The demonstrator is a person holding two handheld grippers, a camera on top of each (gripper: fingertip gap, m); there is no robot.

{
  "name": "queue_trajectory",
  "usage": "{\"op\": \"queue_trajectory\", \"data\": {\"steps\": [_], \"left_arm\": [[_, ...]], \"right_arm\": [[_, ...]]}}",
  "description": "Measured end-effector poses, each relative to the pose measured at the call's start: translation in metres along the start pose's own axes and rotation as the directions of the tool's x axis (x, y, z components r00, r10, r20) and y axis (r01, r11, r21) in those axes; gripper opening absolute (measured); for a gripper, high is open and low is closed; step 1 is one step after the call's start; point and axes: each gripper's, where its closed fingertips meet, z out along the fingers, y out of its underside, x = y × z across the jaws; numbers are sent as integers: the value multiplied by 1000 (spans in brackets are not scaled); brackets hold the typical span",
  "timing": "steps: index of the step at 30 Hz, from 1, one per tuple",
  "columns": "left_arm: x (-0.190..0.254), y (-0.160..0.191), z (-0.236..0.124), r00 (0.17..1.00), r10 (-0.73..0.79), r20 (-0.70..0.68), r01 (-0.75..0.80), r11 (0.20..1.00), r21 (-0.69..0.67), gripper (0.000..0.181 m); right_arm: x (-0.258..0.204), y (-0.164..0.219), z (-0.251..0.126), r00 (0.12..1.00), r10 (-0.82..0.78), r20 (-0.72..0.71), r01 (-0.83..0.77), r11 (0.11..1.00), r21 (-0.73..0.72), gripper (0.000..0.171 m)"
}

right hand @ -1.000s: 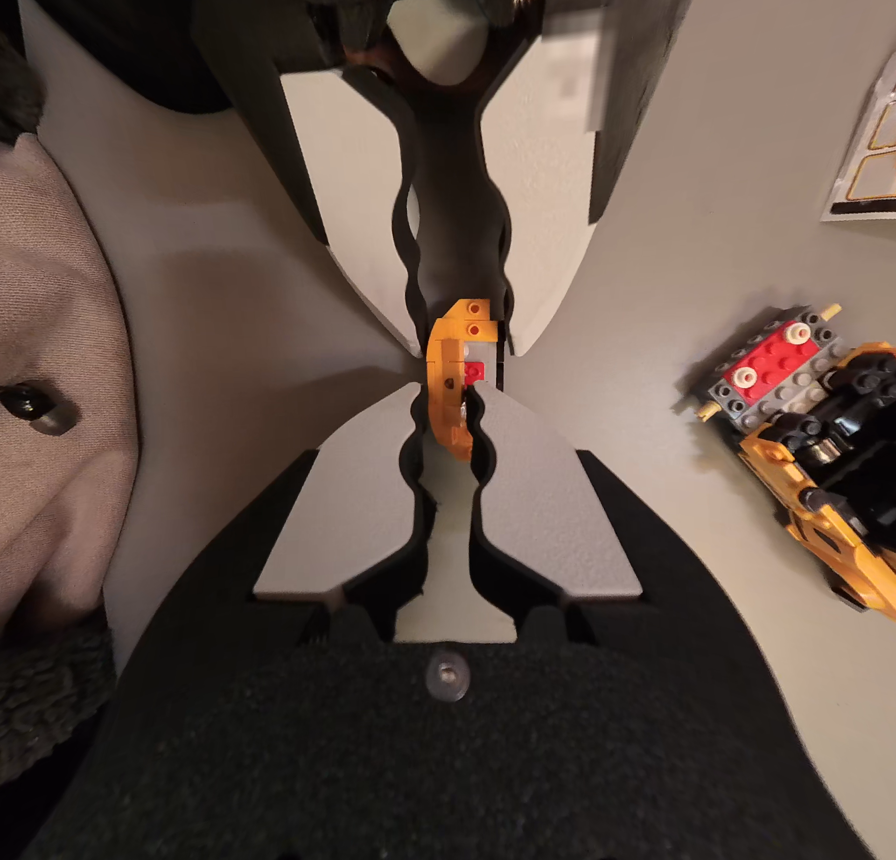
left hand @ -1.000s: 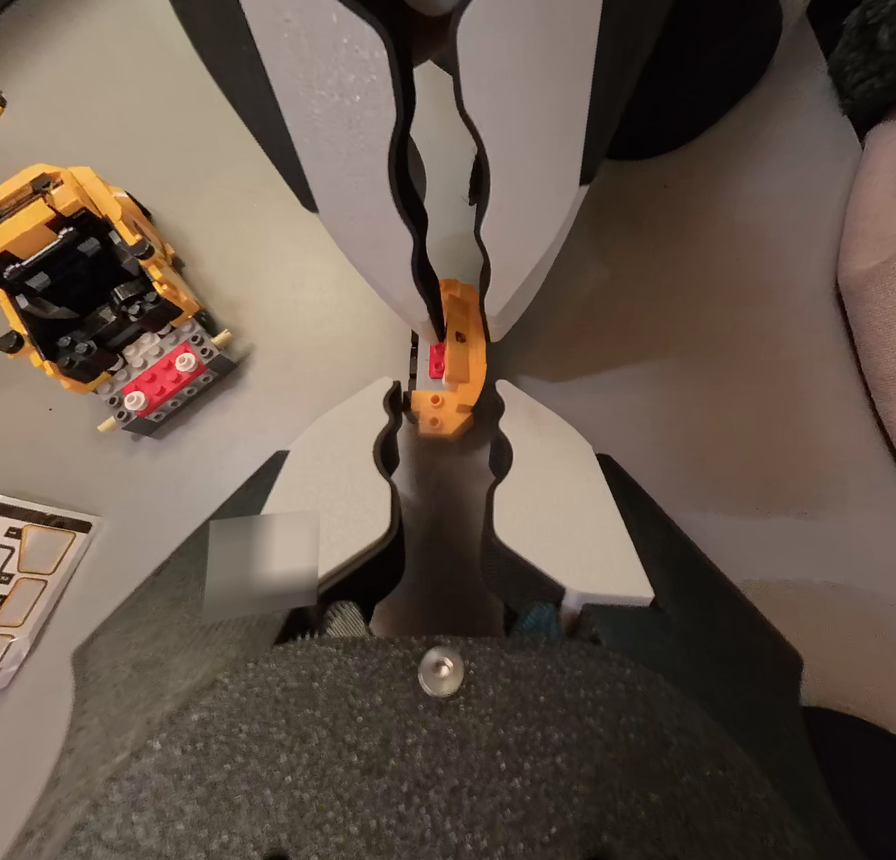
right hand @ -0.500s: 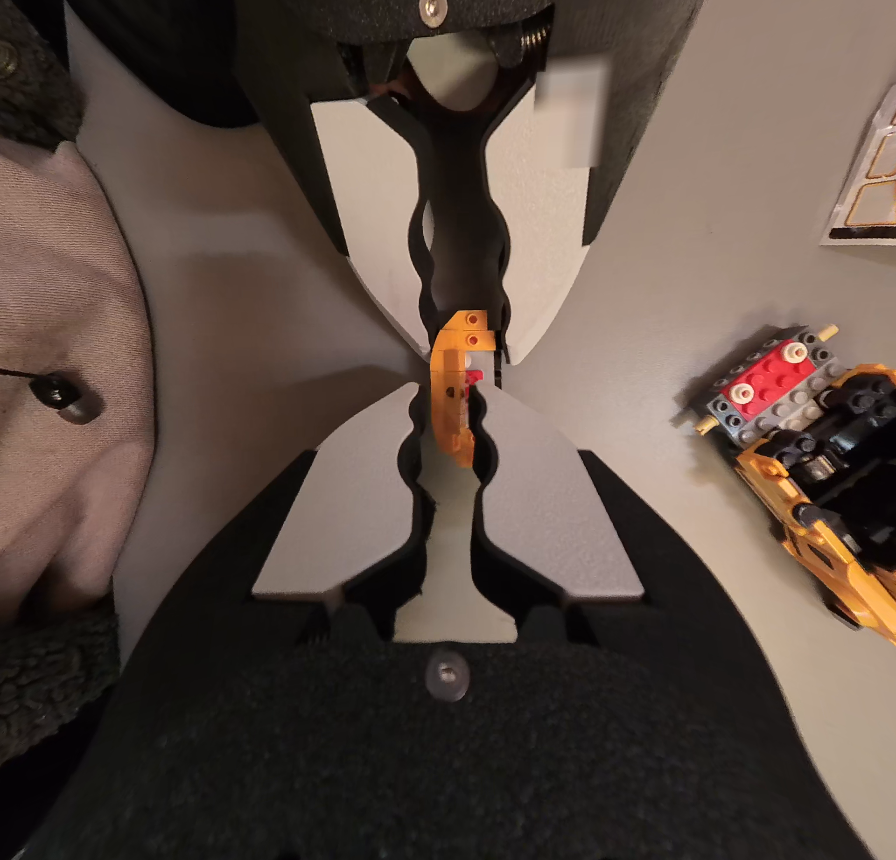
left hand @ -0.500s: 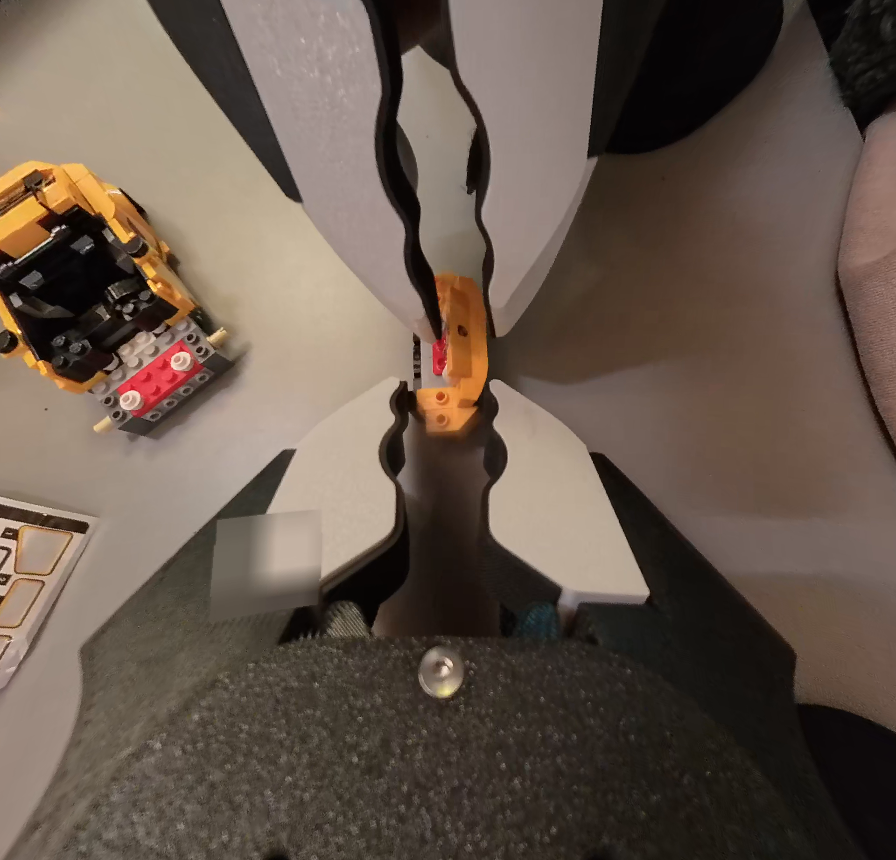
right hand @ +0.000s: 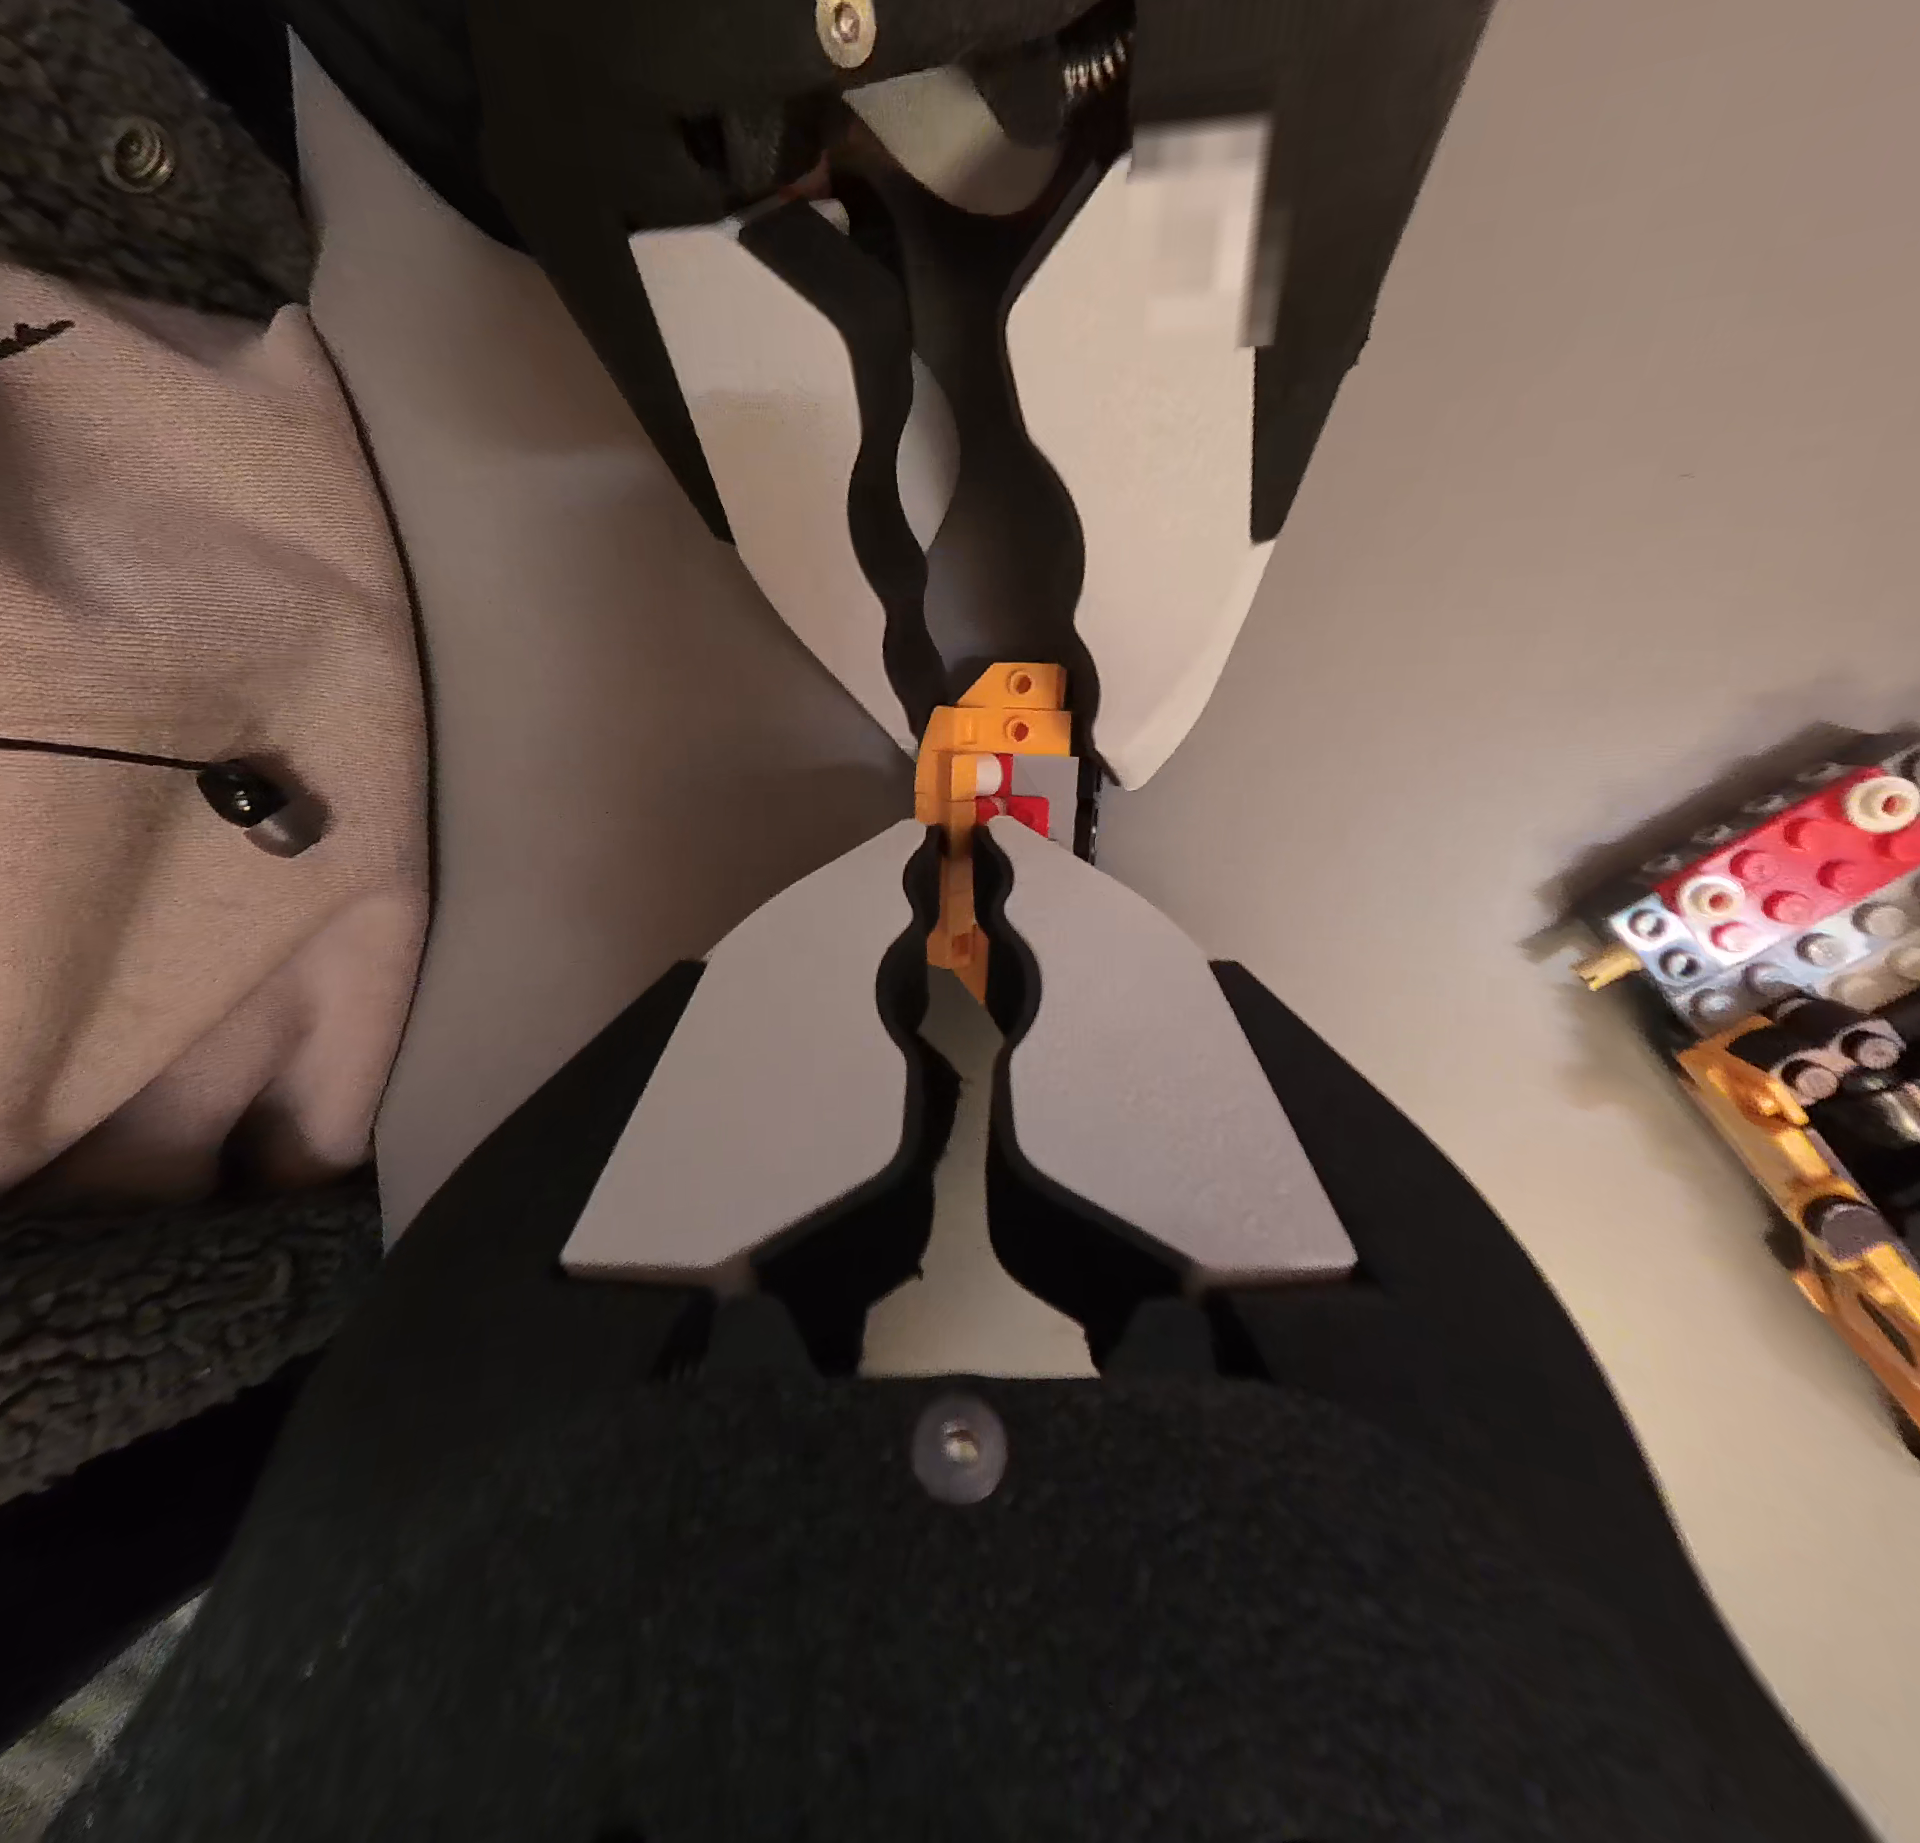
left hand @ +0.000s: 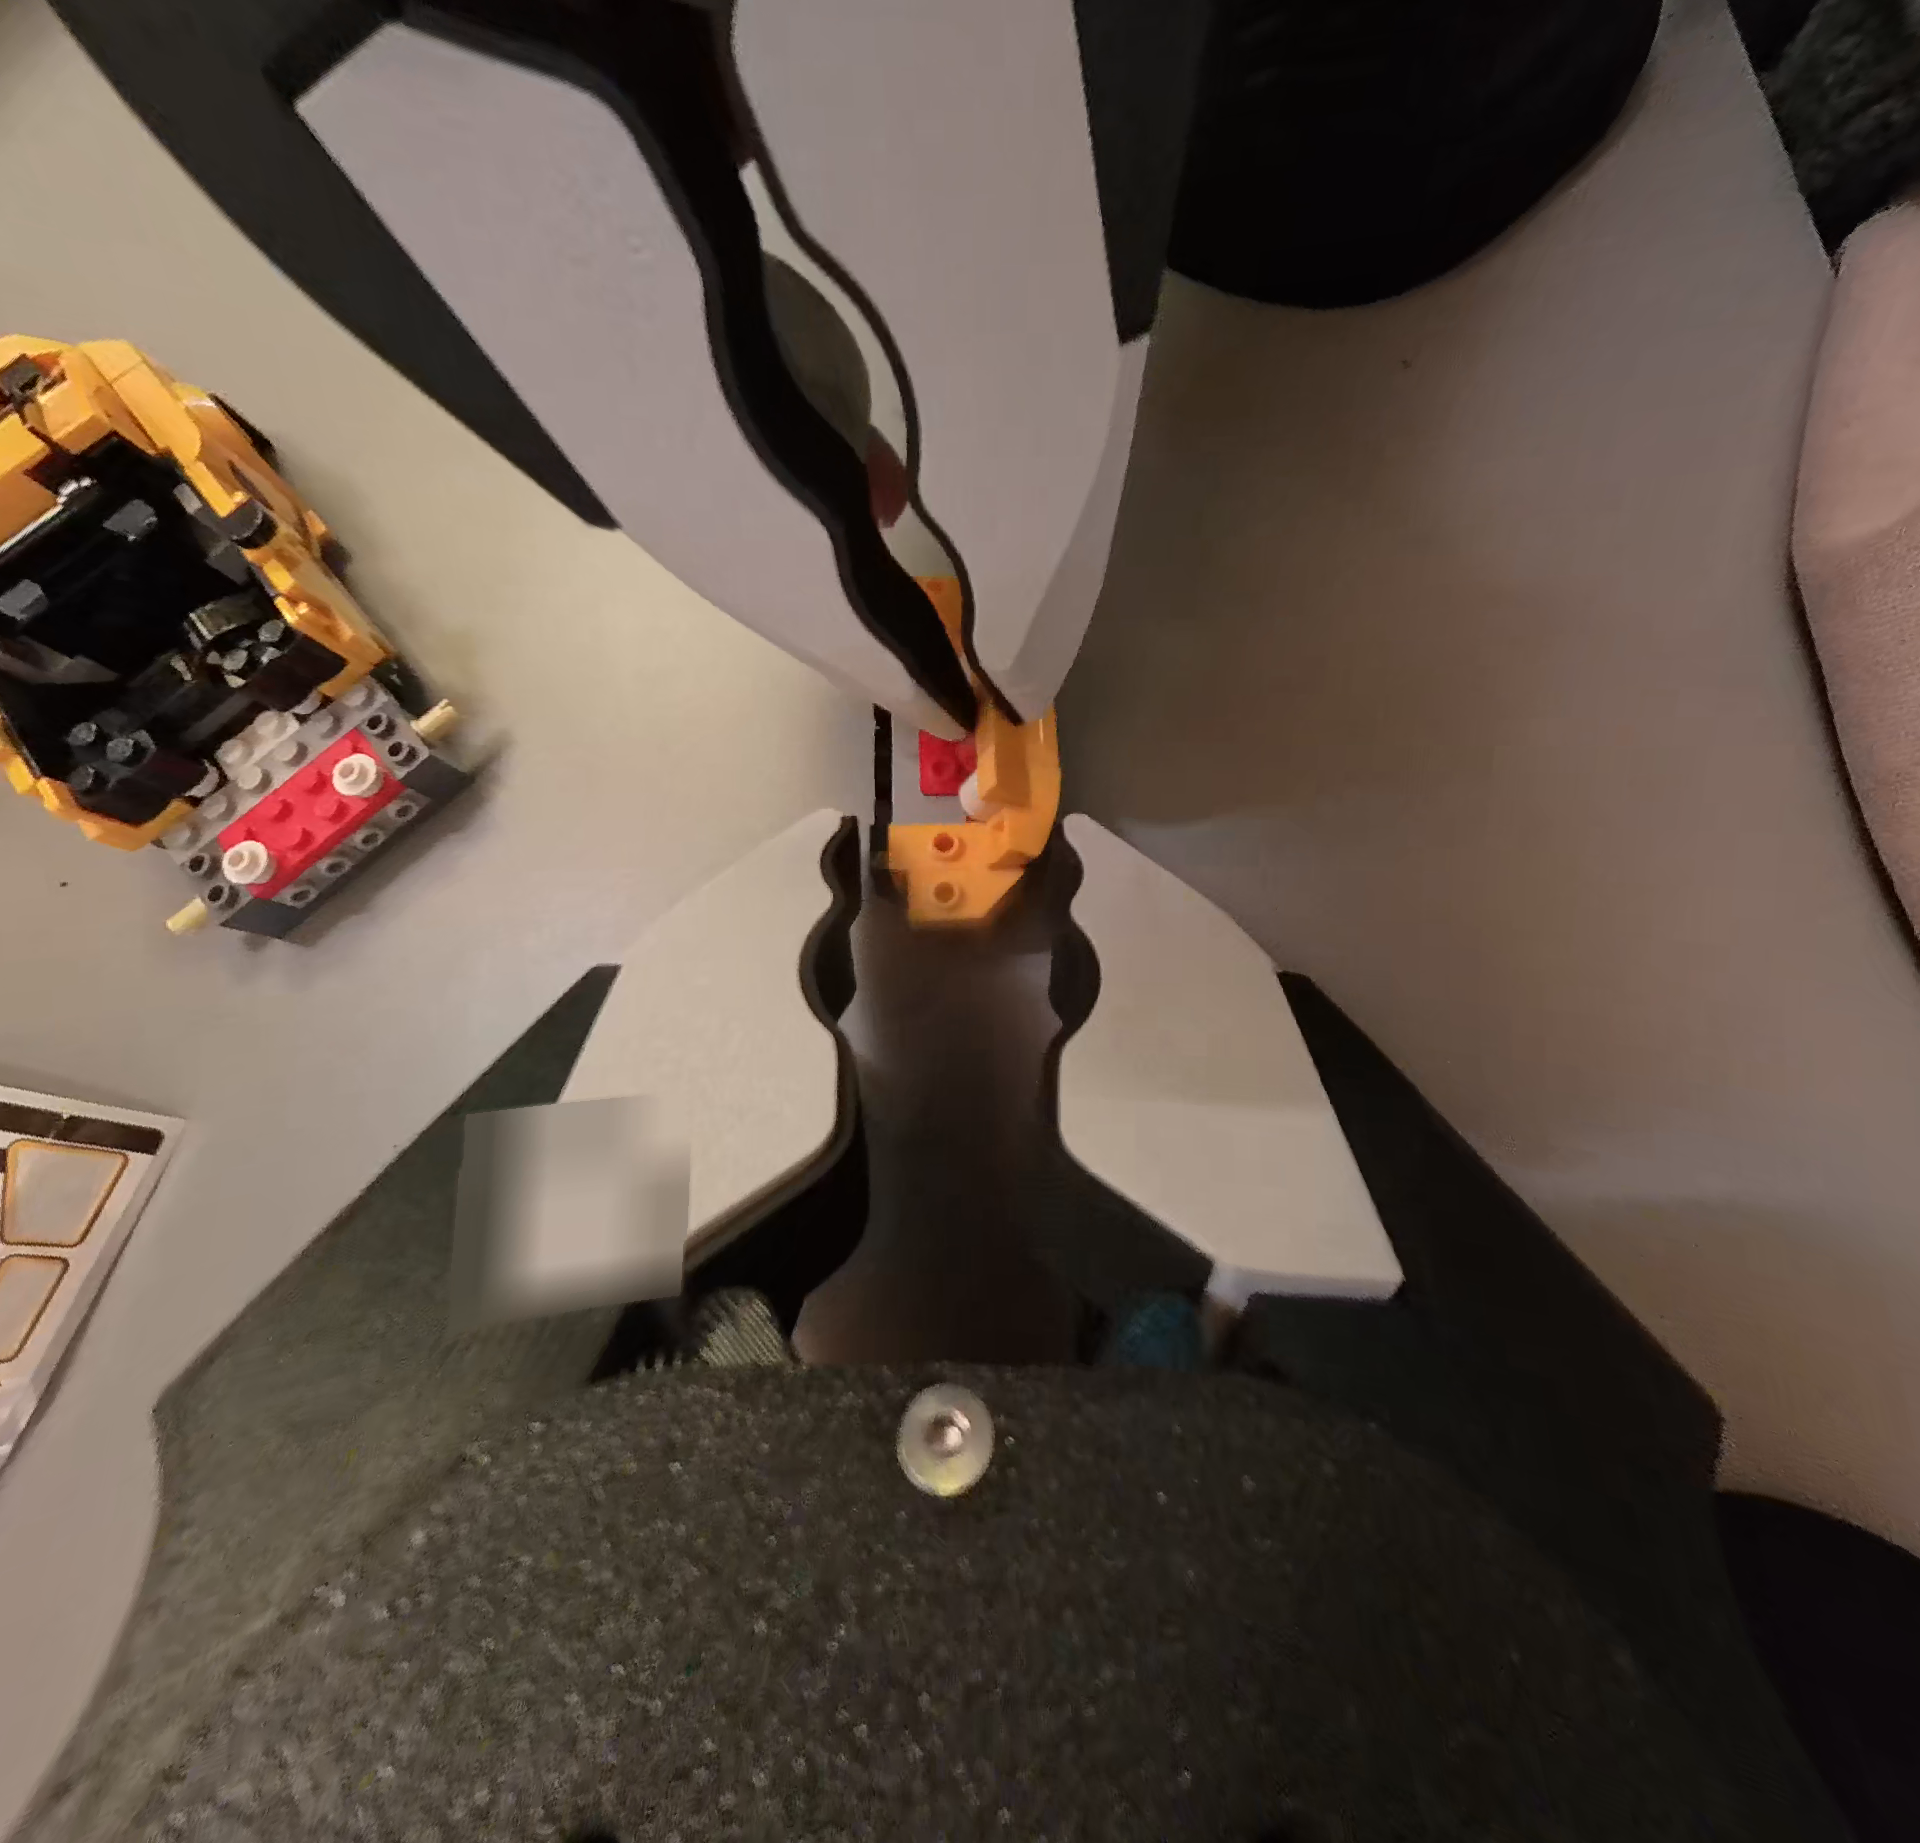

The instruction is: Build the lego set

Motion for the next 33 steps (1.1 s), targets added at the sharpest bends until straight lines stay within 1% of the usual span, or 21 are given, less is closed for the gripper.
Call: {"op": "queue_trajectory", "data": {"steps": [7, 17, 22, 26, 33], "left_arm": [[3, 0, 0, 1000, 1, -15, -1, 1000, -1, 36], [8, 0, 0, 999, 6, -47, -6, 1000, -2, 40], [12, 0, 0, 998, 9, -65, -9, 1000, -3, 40], [14, 0, 0, 997, 10, -77, -10, 1000, -2, 39], [15, -1, 1, 997, 10, -76, -10, 1000, -4, 38]], "right_arm": [[-2, -1, 1, 1000, -3, 28, 5, 998, -62, 5], [-10, 1, 2, 991, 16, 131, -2, 994, -107, 5], [-11, 1, 2, 984, 52, 168, -31, 992, -123, 5], [-10, 1, 2, 973, 116, 197, -86, 984, -156, 5], [-10, 2, 2, 968, 134, 211, -91, 975, -203, 6]]}}
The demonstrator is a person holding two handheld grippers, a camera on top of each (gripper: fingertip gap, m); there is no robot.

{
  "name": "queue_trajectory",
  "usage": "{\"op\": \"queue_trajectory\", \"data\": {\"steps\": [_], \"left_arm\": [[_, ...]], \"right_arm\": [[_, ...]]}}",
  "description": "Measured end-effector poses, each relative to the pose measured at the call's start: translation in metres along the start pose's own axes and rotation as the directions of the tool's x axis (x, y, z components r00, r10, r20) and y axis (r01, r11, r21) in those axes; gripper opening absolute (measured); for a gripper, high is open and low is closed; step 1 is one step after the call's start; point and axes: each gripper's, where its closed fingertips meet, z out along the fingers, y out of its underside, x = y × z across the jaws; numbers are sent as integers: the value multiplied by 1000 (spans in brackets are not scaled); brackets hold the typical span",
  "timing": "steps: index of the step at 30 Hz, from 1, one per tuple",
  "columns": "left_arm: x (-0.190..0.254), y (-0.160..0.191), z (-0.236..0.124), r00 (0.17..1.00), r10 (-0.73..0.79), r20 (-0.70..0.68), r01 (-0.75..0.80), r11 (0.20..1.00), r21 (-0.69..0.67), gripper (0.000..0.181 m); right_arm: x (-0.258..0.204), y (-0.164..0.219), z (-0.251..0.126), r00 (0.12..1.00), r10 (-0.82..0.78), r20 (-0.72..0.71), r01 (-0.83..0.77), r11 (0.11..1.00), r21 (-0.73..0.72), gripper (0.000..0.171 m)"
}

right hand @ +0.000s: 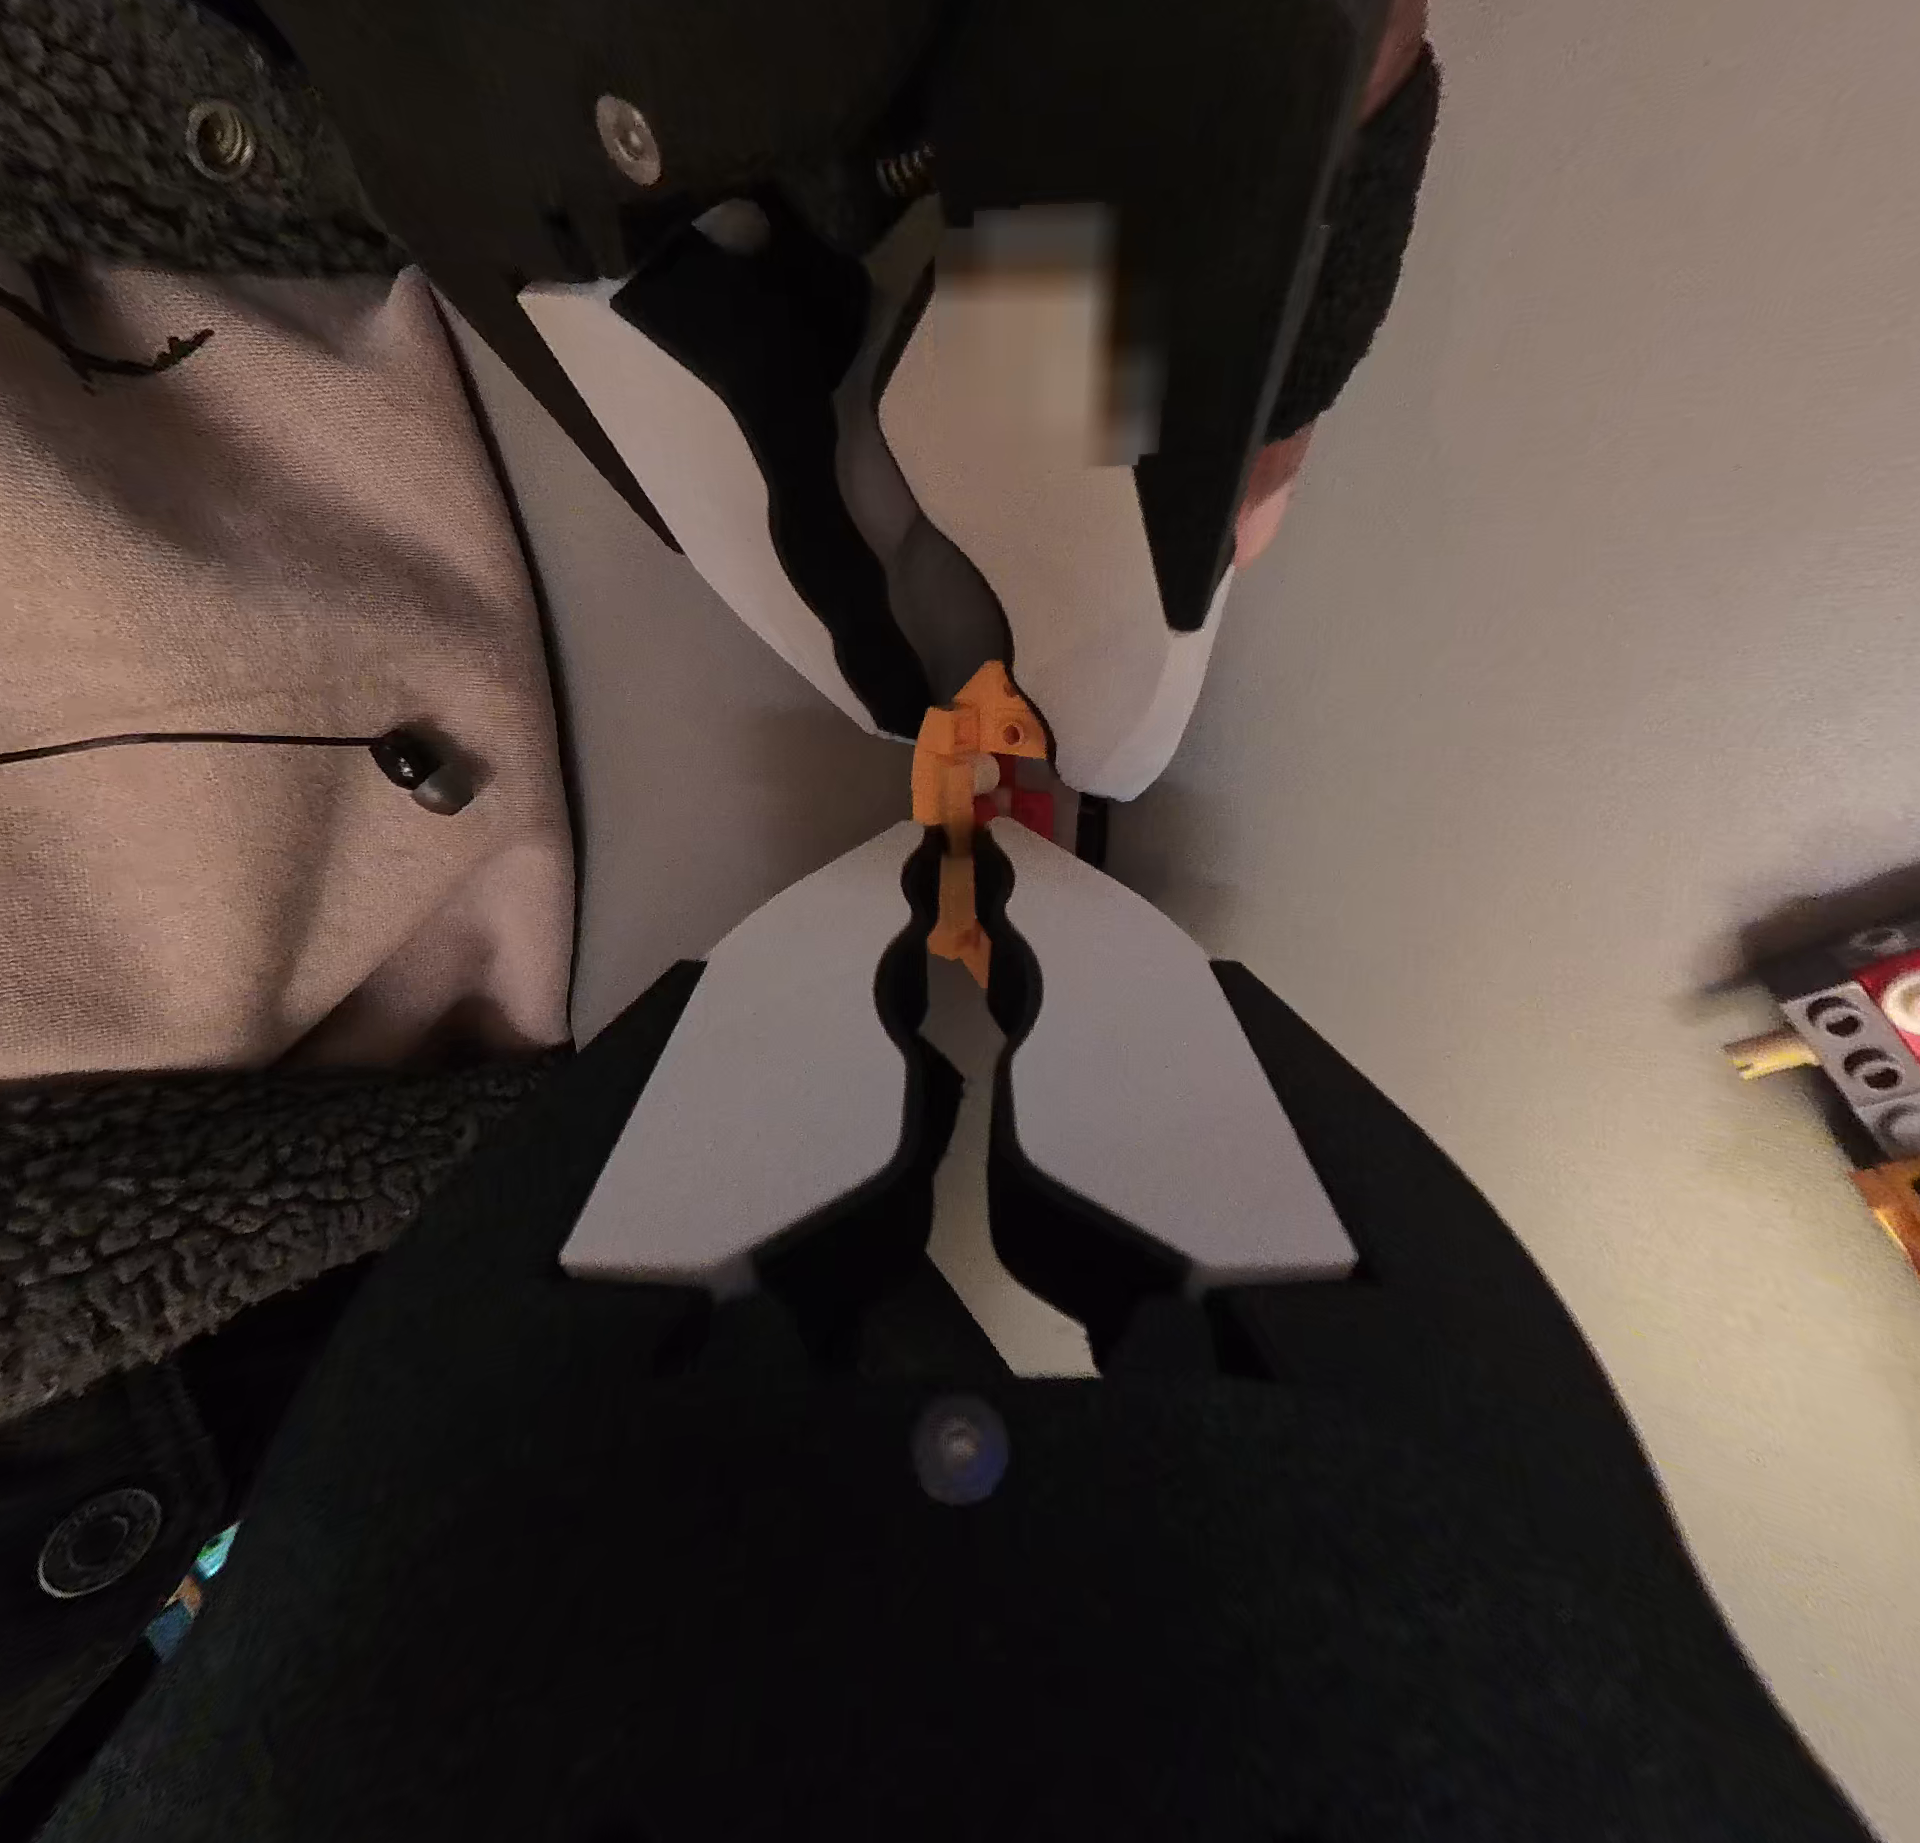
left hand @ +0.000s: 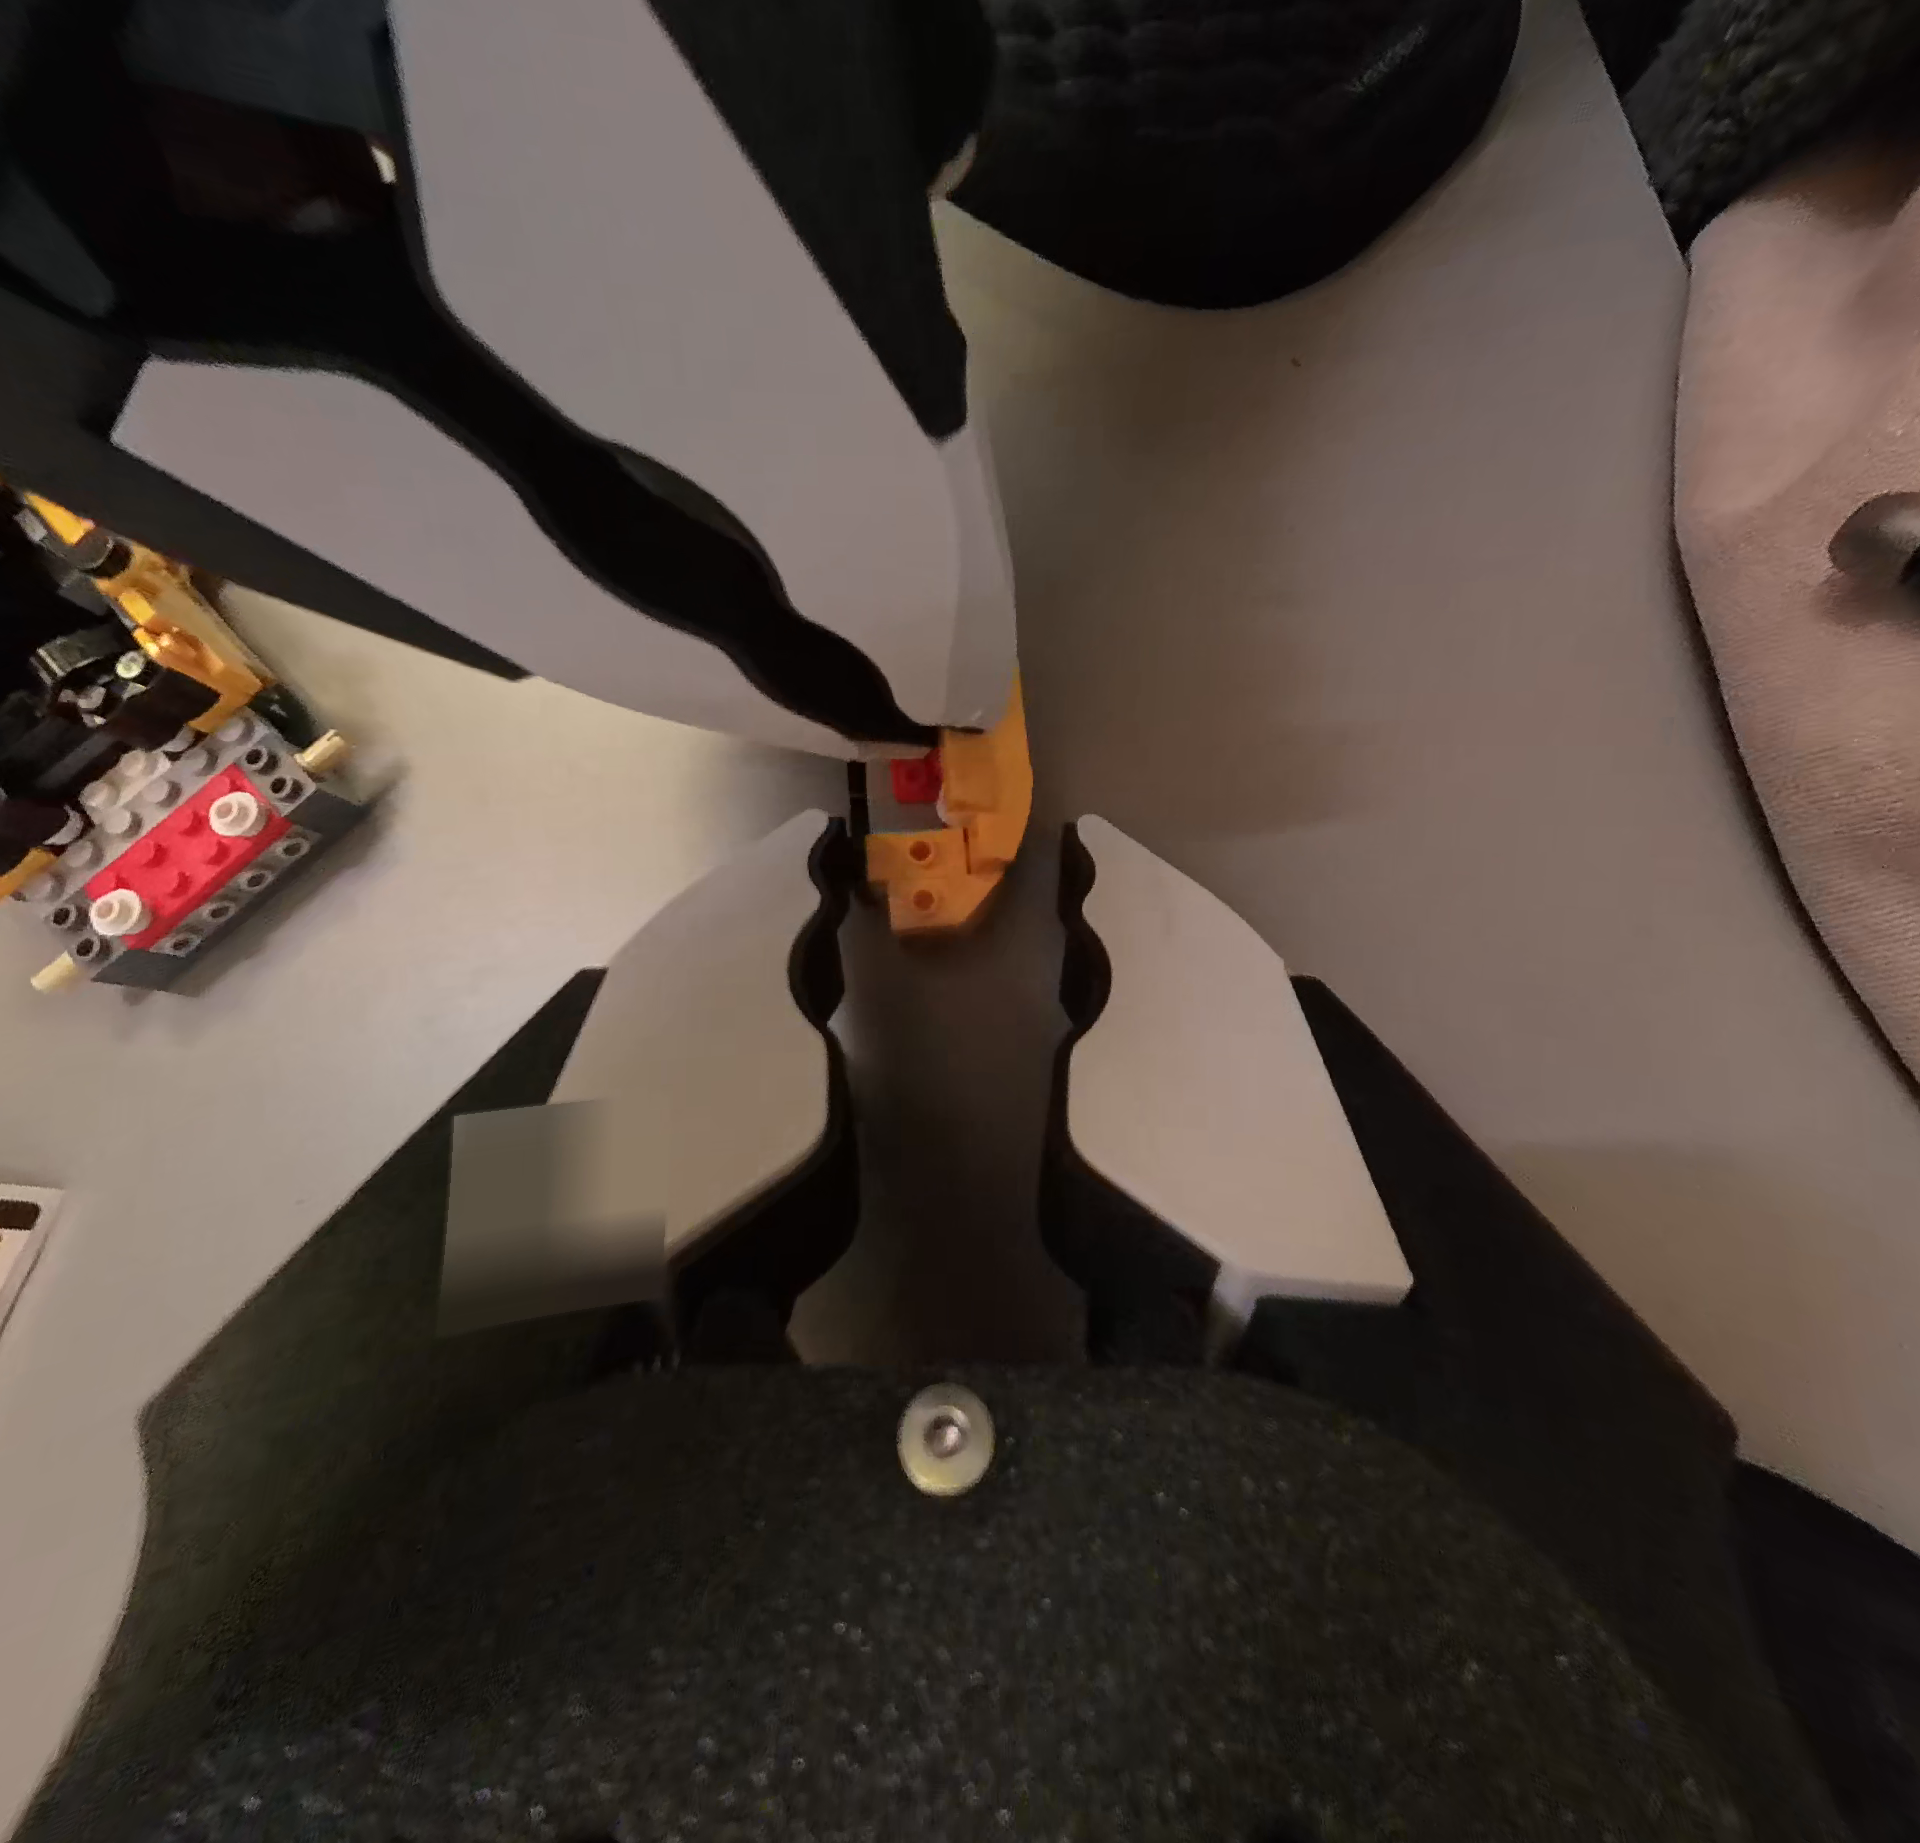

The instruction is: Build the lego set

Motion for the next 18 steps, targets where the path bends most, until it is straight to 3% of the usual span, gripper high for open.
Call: {"op": "queue_trajectory", "data": {"steps": [7, 10, 12, 18], "left_arm": [[-1, 0, 0, 1000, -5, 5, 5, 1000, 1, 35], [1, -1, 0, 1000, -2, -7, 2, 1000, 6, 33], [-3, -1, 0, 1000, -20, 12, 20, 1000, 3, 38], [-2, 0, 0, 1000, -23, 5, 23, 1000, 2, 37]], "right_arm": [[4, -2, -2, 999, -21, -39, 22, 1000, 15, 10], [13, 0, -1, 996, -26, -91, 27, 1000, 16, 0], [4, -1, 2, 999, -38, -30, 40, 999, 38, 0], [3, -2, -2, 995, -61, -76, 65, 997, 45, 1]]}}
